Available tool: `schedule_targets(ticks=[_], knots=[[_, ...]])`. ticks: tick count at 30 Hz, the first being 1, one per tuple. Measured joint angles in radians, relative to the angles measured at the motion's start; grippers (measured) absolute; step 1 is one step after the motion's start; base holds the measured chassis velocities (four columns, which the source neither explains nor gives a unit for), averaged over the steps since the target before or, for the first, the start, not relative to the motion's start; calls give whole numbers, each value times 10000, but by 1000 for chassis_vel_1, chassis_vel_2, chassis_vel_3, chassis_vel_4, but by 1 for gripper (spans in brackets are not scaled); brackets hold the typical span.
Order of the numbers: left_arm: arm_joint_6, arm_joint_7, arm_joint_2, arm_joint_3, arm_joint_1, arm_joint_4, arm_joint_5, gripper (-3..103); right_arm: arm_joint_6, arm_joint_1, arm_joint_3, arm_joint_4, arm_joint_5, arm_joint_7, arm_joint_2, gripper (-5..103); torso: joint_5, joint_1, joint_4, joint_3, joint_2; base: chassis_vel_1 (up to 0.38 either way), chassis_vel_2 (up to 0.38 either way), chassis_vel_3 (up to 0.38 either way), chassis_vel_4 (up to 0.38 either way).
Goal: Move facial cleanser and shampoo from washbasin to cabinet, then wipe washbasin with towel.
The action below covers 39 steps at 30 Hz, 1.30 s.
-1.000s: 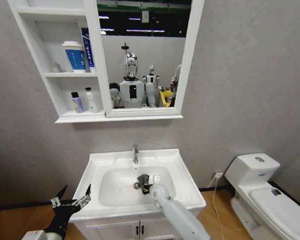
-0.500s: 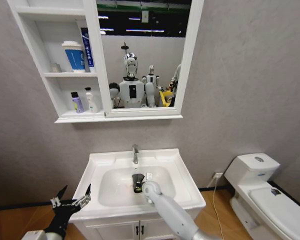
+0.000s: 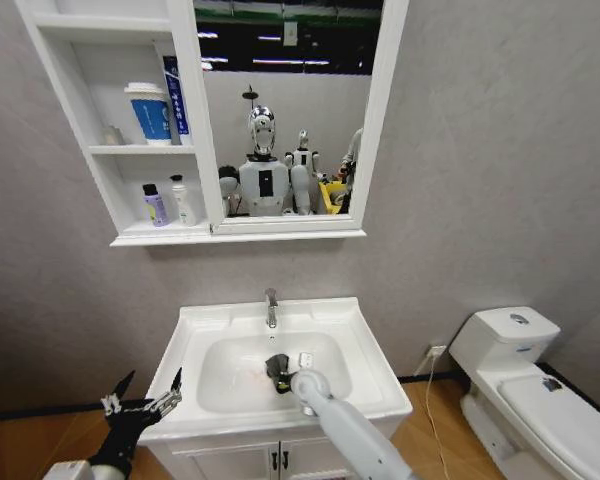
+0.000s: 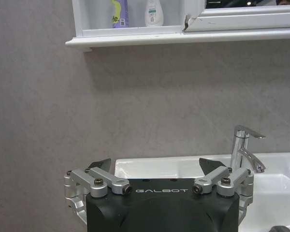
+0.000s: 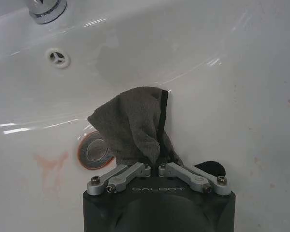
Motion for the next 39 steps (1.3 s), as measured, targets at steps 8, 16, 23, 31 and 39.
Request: schedule_targets(ticks=[8, 16, 23, 31, 39], knots=[[0, 0, 0, 0, 0, 0, 0, 100, -2, 549, -371, -737, 137, -41, 662, 2, -3, 1, 0, 1, -1, 0, 0, 0, 0], [0, 0, 0, 0, 0, 0, 0, 100, 12, 857, -1028, -1683, 583, -190, 1980, 2, -4, -1, 1, -1, 0, 0, 0, 0, 0], [0, 0, 0, -1, 0, 0, 0, 100, -6, 512, -634, -1181, 604, -221, 1308, 2, 0, 0, 6, -1, 0, 0, 0, 0, 0], [0, 0, 0, 0, 0, 0, 0, 100, -63, 10, 158, -241, 847, -338, -110, 2, 1, -1, 4, 0, 0, 0, 0, 0, 0], [0, 1, 0, 0, -1, 0, 0, 100, 448, -976, 1297, 2459, -1433, -1126, -1741, 2, -2, 2, -2, 3, -2, 0, 0, 0, 0]])
